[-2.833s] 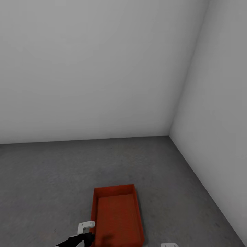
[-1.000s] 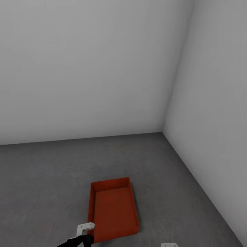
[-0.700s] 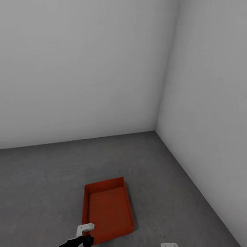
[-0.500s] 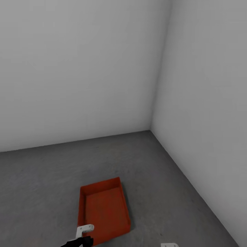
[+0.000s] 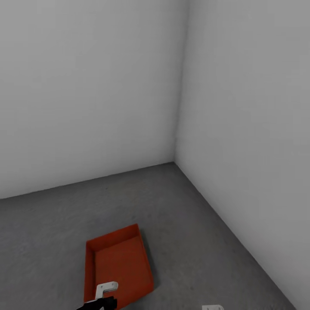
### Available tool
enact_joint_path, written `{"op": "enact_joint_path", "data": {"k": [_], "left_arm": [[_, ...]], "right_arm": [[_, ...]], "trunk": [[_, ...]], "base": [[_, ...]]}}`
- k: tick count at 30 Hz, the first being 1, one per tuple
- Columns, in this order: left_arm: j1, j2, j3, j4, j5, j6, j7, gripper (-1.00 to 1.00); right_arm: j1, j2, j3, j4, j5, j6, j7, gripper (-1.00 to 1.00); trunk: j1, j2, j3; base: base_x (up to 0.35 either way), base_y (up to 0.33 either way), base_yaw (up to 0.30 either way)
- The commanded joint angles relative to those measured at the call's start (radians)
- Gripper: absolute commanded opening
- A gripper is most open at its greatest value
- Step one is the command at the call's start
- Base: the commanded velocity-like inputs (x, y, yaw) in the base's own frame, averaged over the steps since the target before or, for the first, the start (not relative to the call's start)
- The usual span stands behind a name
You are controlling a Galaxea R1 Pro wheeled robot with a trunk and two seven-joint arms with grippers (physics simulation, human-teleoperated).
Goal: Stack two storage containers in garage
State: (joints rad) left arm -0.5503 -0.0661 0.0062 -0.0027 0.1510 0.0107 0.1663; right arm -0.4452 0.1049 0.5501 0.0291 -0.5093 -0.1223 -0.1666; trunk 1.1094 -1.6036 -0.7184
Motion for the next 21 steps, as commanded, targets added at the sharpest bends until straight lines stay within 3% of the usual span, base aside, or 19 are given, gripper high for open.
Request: {"op": "enact_joint_path", "data": {"k": [1, 8, 21], "left_arm": [[0.0, 0.0, 0.0, 0.0, 0.007, 0.001, 0.002, 1.0], [-0.001, -0.001, 0.0, 0.0, 0.007, 0.0, 0.002, 1.0], [0.0, -0.001, 0.0, 0.0, 0.007, 0.0, 0.002, 1.0]], "right_arm": [[-0.001, 0.001, 0.008, 0.003, -0.009, -0.005, -0.001, 1.0], [-0.001, 0.001, 0.007, 0.003, -0.009, -0.005, -0.001, 1.0], [-0.001, 0.001, 0.007, 0.003, -0.009, -0.005, -0.001, 1.0]], "trunk": [[0.0, 0.0, -0.001], [0.0, 0.0, -0.001], [0.0, 0.0, -0.001]], "base": [[0.0, 0.0, -0.248], [0.0, 0.0, -0.224], [0.0, 0.0, -0.018]]}}
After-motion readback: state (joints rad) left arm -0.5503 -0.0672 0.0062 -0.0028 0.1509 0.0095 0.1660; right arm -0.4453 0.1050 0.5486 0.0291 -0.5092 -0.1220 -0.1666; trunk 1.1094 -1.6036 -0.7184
